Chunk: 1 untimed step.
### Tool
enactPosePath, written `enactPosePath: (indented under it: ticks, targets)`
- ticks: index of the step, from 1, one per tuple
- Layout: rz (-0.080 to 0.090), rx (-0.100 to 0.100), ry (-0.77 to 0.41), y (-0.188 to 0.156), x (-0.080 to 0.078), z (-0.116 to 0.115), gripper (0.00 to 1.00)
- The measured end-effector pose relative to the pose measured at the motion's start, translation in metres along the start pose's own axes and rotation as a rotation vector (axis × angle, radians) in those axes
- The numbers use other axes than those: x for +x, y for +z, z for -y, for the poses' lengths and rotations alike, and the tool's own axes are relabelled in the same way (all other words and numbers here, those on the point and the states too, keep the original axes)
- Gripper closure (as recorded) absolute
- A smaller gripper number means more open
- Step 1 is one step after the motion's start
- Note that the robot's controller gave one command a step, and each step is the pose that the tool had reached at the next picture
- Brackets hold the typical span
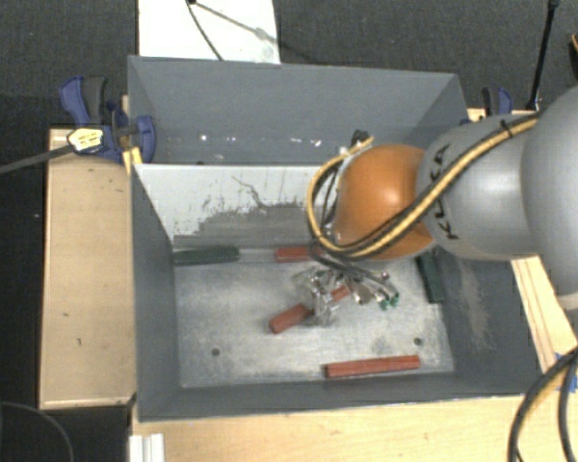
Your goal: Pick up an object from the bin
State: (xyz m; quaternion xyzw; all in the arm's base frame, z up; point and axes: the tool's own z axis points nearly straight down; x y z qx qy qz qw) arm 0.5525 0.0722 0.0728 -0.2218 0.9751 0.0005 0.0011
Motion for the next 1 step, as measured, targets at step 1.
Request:
enactPosePath:
  ticks: [1]
  targets:
    - [0.006, 0.005, -0.020, -0.1370, 0.0208, 0.0345, 1.00]
